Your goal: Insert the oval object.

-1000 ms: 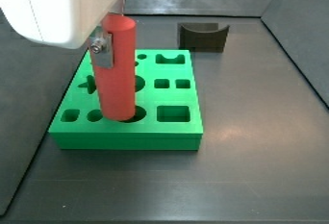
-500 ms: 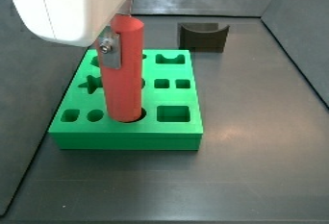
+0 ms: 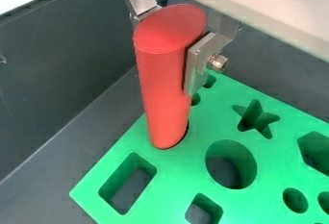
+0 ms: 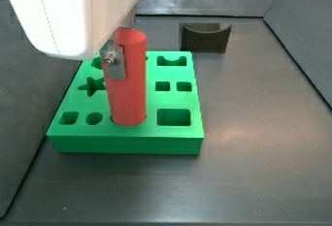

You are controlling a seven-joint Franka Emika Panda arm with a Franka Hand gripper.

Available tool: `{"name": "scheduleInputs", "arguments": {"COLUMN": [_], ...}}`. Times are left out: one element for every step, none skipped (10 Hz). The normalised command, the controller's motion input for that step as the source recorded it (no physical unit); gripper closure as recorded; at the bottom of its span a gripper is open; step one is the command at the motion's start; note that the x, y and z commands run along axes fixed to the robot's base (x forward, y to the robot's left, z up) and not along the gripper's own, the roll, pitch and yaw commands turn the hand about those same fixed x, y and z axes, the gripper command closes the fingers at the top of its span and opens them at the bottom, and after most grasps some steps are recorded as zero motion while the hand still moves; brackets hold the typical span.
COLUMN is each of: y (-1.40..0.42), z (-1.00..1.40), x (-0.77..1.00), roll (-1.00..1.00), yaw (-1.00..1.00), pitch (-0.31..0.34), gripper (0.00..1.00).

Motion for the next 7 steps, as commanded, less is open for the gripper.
{"name": "scheduleInputs", "arguments": {"y": [0.00, 0.00, -0.03, -0.03, -0.03, -0.03, 0.00], "z": [-0.17, -0.30, -0.39, -0.47, -0.38, -0.36, -0.20], "x": [-0.08, -0.15, -0.03, -0.04, -0.02, 0.00, 0.00], "roll": [-0.03, 0.00, 0.04, 0.07, 0.01, 0.00, -0.04], "yaw": [0.00, 0.00, 0.00, 0.00, 0.00, 0.00, 0.00], "pitch": [-0.129, -0.151, -0.067, -0.083, -0.086, -0.094, -0.114], "gripper": [1.00, 1.00, 1.00, 1.00, 1.00, 1.00, 1.00]}}
